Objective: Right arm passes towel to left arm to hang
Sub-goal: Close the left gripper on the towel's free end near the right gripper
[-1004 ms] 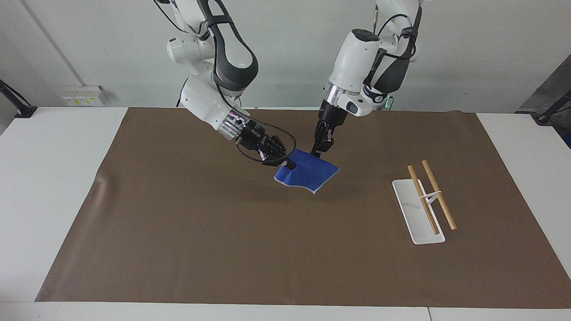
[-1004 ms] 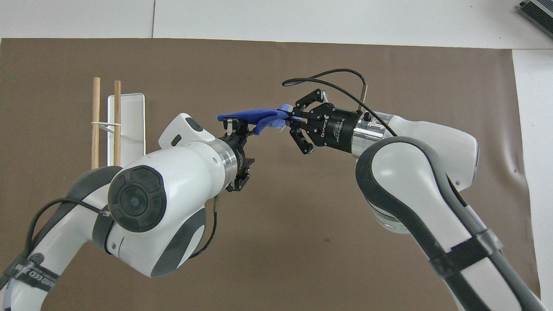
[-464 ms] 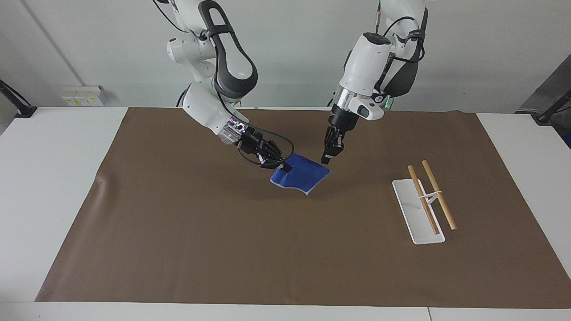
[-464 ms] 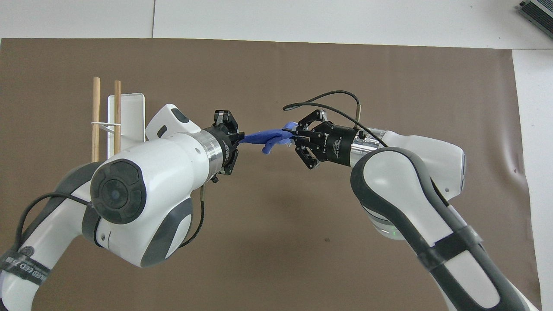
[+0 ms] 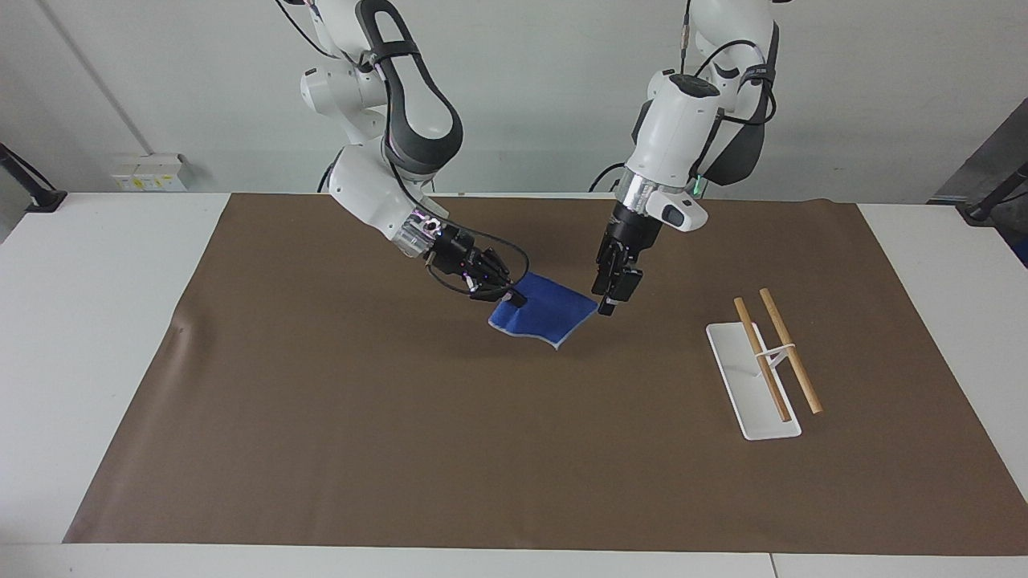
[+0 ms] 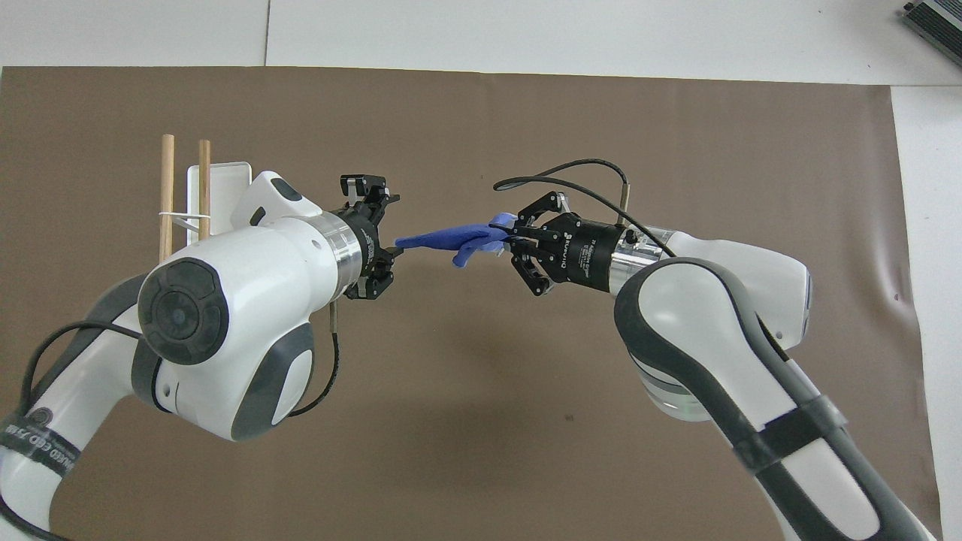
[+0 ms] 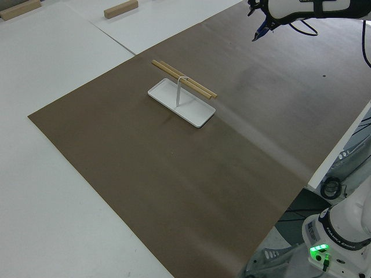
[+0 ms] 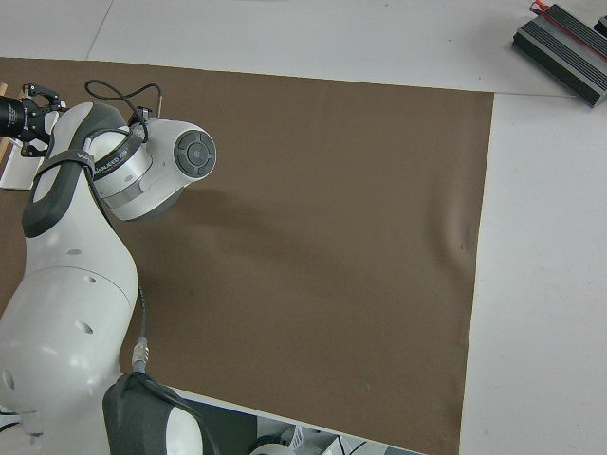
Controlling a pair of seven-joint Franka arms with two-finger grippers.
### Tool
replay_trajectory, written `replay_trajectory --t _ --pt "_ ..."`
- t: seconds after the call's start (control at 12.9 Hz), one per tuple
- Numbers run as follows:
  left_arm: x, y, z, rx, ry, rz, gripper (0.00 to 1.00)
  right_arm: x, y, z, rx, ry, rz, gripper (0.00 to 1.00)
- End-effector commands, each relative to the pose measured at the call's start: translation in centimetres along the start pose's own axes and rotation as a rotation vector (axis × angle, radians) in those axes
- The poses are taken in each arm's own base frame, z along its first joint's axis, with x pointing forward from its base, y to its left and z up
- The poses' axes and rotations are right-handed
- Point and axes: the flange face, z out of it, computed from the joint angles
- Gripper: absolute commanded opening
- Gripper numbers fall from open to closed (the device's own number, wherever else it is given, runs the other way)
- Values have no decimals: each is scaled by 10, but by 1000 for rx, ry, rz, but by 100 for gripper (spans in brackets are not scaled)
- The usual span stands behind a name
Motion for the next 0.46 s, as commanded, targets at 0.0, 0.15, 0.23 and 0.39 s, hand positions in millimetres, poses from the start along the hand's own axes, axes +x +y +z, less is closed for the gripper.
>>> replay_trajectory --t 0.0,0.15,0.23,0.39 --pt "7 -3 13 -20 -21 -17 90 -2 3 -7 38 -28 31 0" --pt "7 -6 17 -11 -21 -16 90 -3 3 -7 38 -29 31 0" --pt "6 -7 19 -8 -20 -19 90 -2 3 -7 41 -32 37 0" --pt "1 -10 20 -3 -25 -40 90 -5 5 -5 38 -38 39 0"
